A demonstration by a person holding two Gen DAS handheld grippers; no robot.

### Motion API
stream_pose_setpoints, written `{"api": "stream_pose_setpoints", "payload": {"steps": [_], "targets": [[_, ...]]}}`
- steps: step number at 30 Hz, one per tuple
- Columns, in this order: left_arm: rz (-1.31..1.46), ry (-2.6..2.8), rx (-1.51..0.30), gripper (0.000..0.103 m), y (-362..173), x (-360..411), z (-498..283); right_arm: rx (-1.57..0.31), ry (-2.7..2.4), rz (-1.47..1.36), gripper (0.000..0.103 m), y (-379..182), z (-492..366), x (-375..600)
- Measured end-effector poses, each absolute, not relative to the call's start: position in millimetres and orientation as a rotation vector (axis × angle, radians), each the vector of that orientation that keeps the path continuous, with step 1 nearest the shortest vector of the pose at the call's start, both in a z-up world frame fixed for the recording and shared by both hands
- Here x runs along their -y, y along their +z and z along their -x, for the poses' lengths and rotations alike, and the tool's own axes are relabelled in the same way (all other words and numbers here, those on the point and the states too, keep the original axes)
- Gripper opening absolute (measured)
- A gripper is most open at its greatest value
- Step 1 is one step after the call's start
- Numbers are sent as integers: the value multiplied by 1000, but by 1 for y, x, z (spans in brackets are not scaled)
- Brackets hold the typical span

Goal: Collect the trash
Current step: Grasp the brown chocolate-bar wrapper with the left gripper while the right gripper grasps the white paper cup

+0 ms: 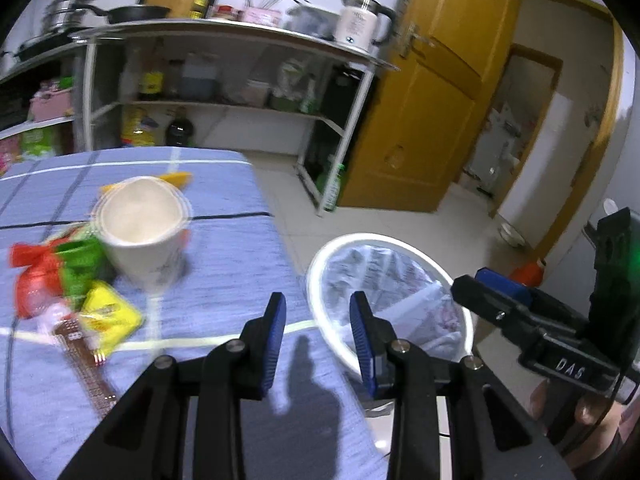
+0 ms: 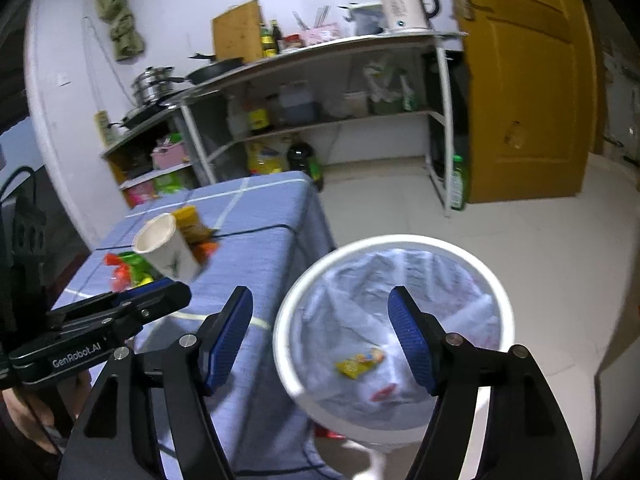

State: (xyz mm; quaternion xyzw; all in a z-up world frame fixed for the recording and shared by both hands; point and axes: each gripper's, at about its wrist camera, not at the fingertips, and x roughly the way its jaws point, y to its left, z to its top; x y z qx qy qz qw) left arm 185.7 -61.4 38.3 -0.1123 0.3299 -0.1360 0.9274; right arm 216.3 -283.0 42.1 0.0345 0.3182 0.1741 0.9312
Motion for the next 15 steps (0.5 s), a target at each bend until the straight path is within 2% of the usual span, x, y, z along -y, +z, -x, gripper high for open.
{"api": "stream_pose_setpoints", "payload": {"steps": [8, 10, 11, 15], "targets": [[254, -127, -652, 35, 31, -4, -163, -635, 491, 57, 71, 41, -216, 210], [267, -96, -664, 44, 25, -18, -161, -642, 521, 80, 71, 38, -221, 194], [277, -84, -667, 53, 22, -25, -160, -646, 538, 89, 71, 36, -224, 186], [312, -21, -696, 56, 7, -49, -161, -656, 600, 136, 71, 32, -235, 155]]}}
